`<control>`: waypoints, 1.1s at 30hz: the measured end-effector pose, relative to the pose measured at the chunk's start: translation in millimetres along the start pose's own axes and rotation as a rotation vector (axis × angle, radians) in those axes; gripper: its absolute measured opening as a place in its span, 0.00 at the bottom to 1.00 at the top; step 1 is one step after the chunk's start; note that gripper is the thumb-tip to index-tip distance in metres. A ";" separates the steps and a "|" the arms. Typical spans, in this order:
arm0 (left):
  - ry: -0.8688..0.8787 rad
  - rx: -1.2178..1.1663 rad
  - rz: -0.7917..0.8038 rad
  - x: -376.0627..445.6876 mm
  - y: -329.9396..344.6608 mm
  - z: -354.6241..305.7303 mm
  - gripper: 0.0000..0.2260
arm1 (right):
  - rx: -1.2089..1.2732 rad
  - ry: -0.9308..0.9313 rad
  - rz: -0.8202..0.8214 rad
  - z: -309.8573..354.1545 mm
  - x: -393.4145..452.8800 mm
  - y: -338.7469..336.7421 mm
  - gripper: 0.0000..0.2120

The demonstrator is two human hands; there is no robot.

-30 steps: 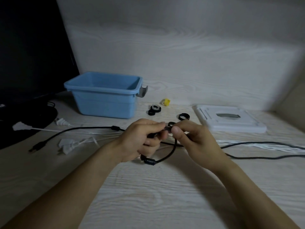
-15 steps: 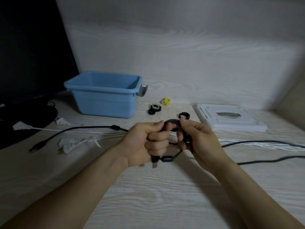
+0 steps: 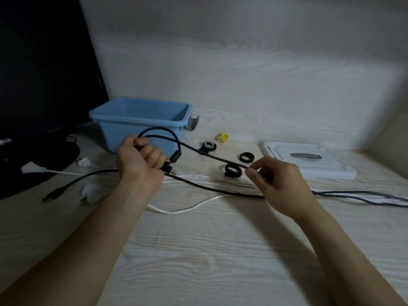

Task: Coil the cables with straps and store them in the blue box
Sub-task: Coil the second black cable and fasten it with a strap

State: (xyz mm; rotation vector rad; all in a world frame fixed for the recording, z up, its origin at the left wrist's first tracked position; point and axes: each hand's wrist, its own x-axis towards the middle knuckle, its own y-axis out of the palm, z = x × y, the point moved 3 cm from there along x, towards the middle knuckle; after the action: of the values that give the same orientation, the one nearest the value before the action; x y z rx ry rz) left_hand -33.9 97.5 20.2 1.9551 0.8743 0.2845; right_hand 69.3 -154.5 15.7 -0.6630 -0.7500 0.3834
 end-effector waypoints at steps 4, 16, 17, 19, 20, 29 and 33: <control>0.036 0.009 0.075 0.5 4.5 4.7 0.20 | -0.060 -0.085 0.081 15.9 -5.2 18.4 0.06; 0.264 1.174 0.716 -30.5 12.1 56.9 0.10 | 0.010 -0.386 0.152 43.4 -13.0 40.7 0.12; 0.316 1.254 0.743 -33.7 12.0 56.5 0.10 | 0.041 -0.362 0.112 42.4 -11.1 36.1 0.11; 0.385 1.386 0.785 -39.0 12.3 54.7 0.09 | 0.137 -0.315 0.045 40.1 -8.9 25.6 0.07; 0.380 1.411 0.807 -41.3 12.7 53.3 0.10 | 0.172 -0.296 0.006 39.1 -8.1 20.8 0.06; -0.355 0.940 0.913 -54.8 18.0 57.4 0.19 | 0.447 -0.177 0.024 31.0 -5.6 19.3 0.16; -0.653 0.738 0.914 -56.7 12.9 62.4 0.19 | 0.627 -0.114 0.249 33.1 -9.5 24.1 0.24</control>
State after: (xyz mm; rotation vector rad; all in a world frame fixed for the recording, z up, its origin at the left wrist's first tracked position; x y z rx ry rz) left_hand -36.1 13.4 6.5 2.7853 -0.4629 -0.2097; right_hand 36.6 -128.3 12.8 -0.1392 -0.6077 0.8478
